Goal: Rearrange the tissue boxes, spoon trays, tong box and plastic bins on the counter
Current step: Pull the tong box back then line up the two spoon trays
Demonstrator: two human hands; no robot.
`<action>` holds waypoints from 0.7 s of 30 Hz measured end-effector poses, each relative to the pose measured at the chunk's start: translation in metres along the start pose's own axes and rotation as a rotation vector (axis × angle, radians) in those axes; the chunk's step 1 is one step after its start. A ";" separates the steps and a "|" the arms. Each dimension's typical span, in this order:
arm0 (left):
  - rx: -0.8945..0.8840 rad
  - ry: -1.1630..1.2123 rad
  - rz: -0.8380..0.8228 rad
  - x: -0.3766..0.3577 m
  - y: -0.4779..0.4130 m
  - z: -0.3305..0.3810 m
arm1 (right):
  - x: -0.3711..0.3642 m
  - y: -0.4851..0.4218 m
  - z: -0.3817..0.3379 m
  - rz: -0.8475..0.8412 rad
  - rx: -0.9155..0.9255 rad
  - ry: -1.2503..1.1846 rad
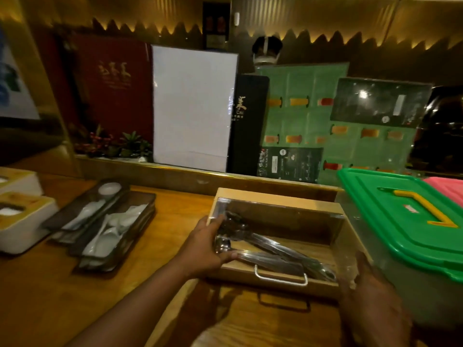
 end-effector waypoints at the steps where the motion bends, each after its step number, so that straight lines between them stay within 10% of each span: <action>1: 0.010 0.014 -0.012 0.002 0.002 -0.005 | -0.001 0.002 -0.005 -0.027 0.008 -0.087; 12: -0.034 0.016 0.058 0.074 0.032 -0.076 | -0.053 0.091 -0.186 -0.352 0.625 -0.365; 21: 0.057 -0.043 0.190 0.196 0.046 -0.208 | -0.184 0.152 -0.366 -0.419 0.671 -0.223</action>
Point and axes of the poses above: each hand's wrist, its own y-axis away from the middle knuckle, its own x-axis out of the back of the hand, z = x × y, the point moved 2 cm from there along -y, towards the middle knuckle, and after that the axes turned 3 degrees about -z, right-handed, at the moved point
